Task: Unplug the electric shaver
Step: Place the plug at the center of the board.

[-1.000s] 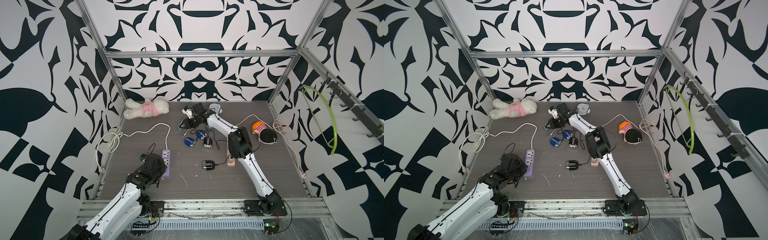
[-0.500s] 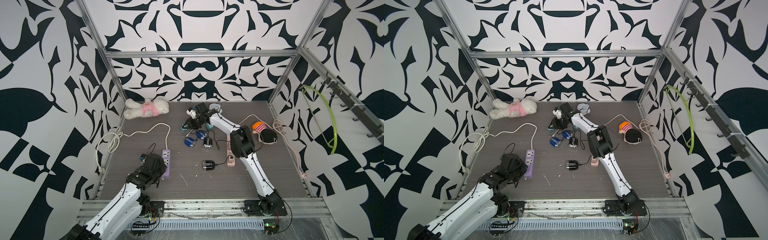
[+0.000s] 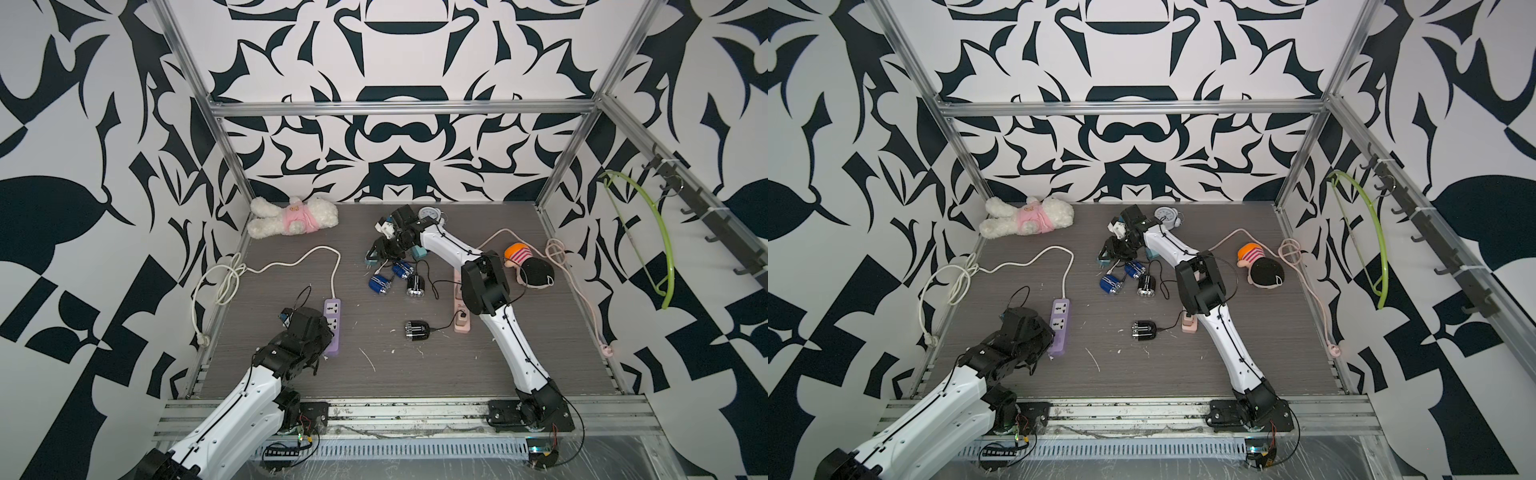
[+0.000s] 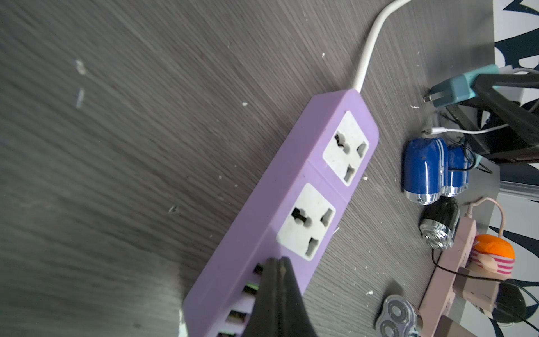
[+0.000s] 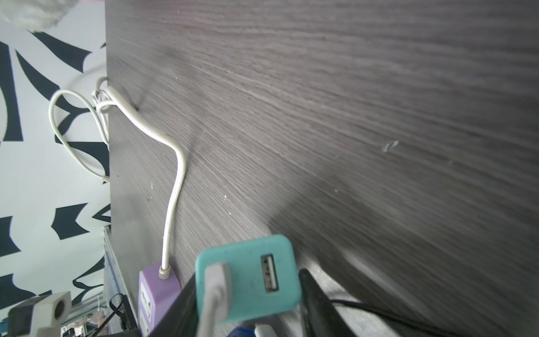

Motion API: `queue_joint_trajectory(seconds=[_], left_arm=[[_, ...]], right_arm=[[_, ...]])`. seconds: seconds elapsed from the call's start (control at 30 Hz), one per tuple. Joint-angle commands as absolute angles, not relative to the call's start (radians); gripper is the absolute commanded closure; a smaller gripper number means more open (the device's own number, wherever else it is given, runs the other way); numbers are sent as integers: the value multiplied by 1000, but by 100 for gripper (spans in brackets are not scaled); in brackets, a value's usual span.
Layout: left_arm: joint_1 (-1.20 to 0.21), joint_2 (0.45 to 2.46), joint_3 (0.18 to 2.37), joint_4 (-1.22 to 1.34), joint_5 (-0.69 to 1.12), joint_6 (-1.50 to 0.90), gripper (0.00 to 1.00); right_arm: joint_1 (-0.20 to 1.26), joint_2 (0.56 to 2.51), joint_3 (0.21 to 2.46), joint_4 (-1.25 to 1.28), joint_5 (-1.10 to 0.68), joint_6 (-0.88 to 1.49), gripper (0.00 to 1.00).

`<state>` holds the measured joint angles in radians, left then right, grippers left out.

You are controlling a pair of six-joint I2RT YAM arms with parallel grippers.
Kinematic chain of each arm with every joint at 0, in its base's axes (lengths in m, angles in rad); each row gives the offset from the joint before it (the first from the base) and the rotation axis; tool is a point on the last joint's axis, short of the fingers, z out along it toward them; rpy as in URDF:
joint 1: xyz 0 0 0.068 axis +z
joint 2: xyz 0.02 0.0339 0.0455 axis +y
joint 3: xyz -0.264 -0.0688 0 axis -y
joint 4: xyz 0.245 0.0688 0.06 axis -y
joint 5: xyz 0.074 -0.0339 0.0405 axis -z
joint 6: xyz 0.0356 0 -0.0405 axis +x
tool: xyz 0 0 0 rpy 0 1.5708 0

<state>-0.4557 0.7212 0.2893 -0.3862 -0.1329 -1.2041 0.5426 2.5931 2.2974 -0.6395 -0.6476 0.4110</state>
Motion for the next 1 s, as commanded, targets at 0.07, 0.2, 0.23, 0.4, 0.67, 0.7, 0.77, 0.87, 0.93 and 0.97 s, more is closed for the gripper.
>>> queue_joint_trajectory(seconds=[0.07,0.2,0.23,0.4,0.67,0.7,0.77,0.87,0.93,0.97], left_arm=[[-455,740,293,-430,-118,-1184,99],[-455,753,295,-422,-115,-1181,98],[-455,756,296,-420,-115,-1181,97],[-455,768,314,-420,-114,-1170,93],[-456,796,344,-408,-117,-1145,73],[-455,800,353,-407,-118,-1138,71],[-455,811,374,-403,-119,-1121,66],[-455,839,424,-402,-118,-1080,58],[-456,870,465,-402,-112,-1050,51],[-457,888,484,-400,-106,-1036,50]], right_arm=[[538,2581,2338,-689,-634,387,42],[537,2560,2338,-708,-631,374,39],[537,2552,2335,-713,-632,370,39],[538,2500,2305,-739,-615,351,36],[542,2370,2201,-706,-554,292,34],[542,2348,2179,-683,-555,291,34],[545,2305,2152,-659,-561,284,34],[545,2237,2117,-645,-544,266,34],[545,2178,2077,-641,-504,252,34],[544,2149,2057,-642,-486,245,34]])
